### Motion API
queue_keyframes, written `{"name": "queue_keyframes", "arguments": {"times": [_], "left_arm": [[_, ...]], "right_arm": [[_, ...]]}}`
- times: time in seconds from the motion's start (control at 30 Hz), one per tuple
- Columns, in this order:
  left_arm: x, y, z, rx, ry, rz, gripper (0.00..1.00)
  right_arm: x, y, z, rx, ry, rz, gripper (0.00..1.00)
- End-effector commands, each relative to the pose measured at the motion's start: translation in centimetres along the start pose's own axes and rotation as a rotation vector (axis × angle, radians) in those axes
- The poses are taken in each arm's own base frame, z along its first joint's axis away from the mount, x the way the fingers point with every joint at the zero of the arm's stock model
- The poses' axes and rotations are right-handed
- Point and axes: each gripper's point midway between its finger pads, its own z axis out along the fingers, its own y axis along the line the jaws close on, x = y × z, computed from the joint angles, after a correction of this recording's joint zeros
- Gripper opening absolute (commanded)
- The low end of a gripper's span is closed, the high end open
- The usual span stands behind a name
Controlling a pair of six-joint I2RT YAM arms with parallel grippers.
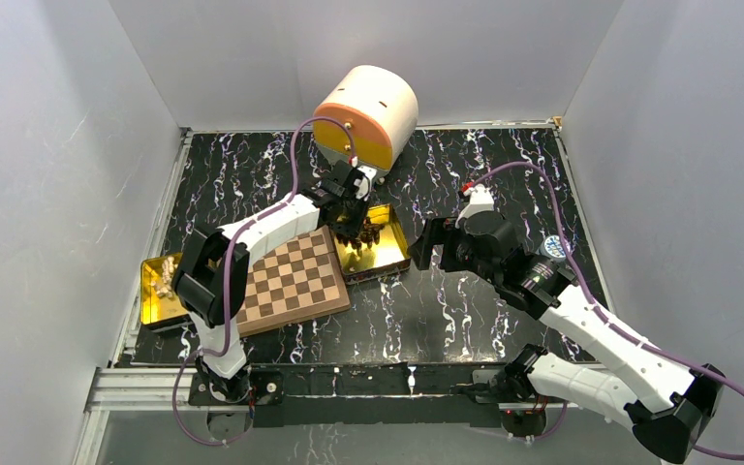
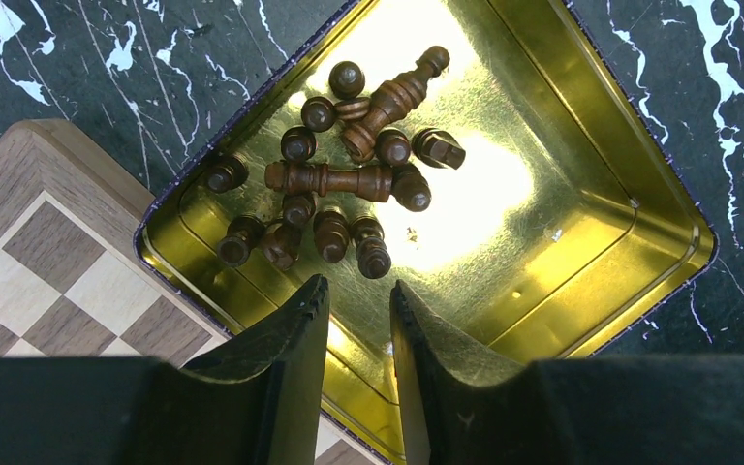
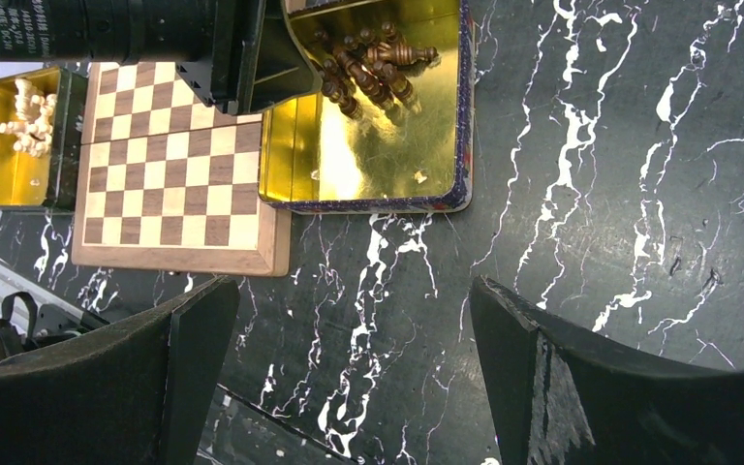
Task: Set up the chess pieces on the board
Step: Pick up the chess piece from the storage box.
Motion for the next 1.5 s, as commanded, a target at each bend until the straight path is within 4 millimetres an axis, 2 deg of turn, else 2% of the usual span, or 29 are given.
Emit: {"name": "queue_keyframes", "arguments": {"times": [0.0,0.3,0.6,0.9,1.07,1.23,1.47], "left_arm": [[-1.1,-0.4,0.0,0.002,-0.027,0.023,0.29],[-1.2,-1.4,0.8,0.037,-0.016,0.041,0.3],[-0.7,-1.2,1.4,0.025,0.001,0.063,0.28],[-0.6,-1.3,1.2,0.026,0.0,0.079,0.19],[-0.7,-1.5,0.8,0.03,-0.004,0.081,0.21],[-0.4,-1.6,0.9,0.033,0.003,0.086,0.29],[0.1,-1.3,1.6,0.02,0.02,0.095,0.27]], "right_arm": [[-0.7,0.0,-0.1,0.001,-0.038,0.01,0.99],[-0.8,-0.3,-0.1,0.016,-0.046,0.003,0.99],[-0.8,-0.6,-0.2,0.028,-0.046,-0.002,0.99],[-0.6,-0.8,0.1,0.04,-0.041,-0.004,0.99],[-0.5,-0.9,0.2,0.044,-0.035,0.0,0.99],[-0.4,-1.0,0.1,0.048,-0.034,0.001,0.99],[-0.6,-0.9,0.0,0.046,-0.038,0.006,0.99]]}}
